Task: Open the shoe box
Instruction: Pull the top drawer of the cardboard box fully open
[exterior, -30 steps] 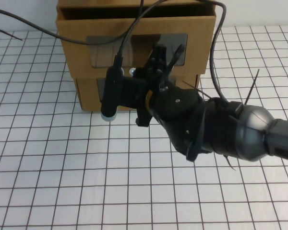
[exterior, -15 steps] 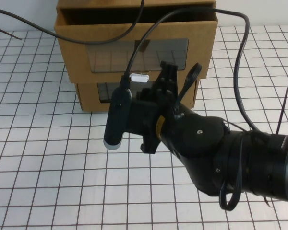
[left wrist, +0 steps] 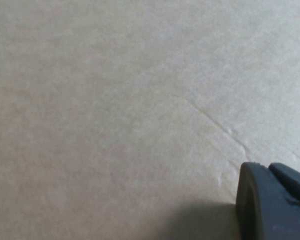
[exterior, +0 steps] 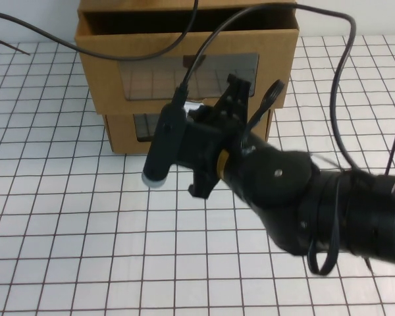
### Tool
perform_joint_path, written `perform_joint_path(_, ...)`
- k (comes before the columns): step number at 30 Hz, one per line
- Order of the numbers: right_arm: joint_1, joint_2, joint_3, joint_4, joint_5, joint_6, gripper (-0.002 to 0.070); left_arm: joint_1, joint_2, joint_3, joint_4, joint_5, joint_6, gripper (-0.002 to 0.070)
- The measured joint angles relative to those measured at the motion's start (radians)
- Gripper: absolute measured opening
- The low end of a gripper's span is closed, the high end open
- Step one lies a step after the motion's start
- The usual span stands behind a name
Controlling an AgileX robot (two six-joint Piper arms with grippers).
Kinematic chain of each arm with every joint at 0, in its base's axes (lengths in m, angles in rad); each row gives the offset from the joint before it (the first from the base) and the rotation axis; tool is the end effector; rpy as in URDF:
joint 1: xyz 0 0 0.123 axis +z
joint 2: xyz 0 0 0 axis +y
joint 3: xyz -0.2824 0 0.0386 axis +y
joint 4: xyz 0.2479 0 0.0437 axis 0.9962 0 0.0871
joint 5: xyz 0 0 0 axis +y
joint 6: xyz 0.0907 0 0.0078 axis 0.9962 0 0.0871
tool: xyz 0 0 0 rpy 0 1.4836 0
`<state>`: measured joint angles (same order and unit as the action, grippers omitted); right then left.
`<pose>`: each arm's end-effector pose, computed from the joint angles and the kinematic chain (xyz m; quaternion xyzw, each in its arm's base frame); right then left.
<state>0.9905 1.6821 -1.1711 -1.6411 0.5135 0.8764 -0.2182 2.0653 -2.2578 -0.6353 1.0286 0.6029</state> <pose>0.2462 0.2940 0.2865 -0.5297 0.6187 -0.1506 0.5603 0.4443 -0.1460 0.3961 0.3101 0.8148 -0.2314 0.4317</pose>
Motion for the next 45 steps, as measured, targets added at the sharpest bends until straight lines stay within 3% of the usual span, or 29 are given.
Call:
perform_joint_path(6,-0.063,0.030,-0.054,0.000,-0.023,0.011,0.0124,0.000,0.000,0.000,0.000,0.006,0.000,-0.0002)
perform_joint_path(26,-0.067,0.110,-0.064,-0.017,-0.089,-0.005,0.0148,0.000,0.000,-0.002,0.000,0.015,-0.002,-0.0002)
perform_joint_path(45,-0.069,0.197,-0.143,-0.022,0.031,-0.009,0.0148,0.000,0.000,-0.003,0.010,0.016,0.000,-0.0002)
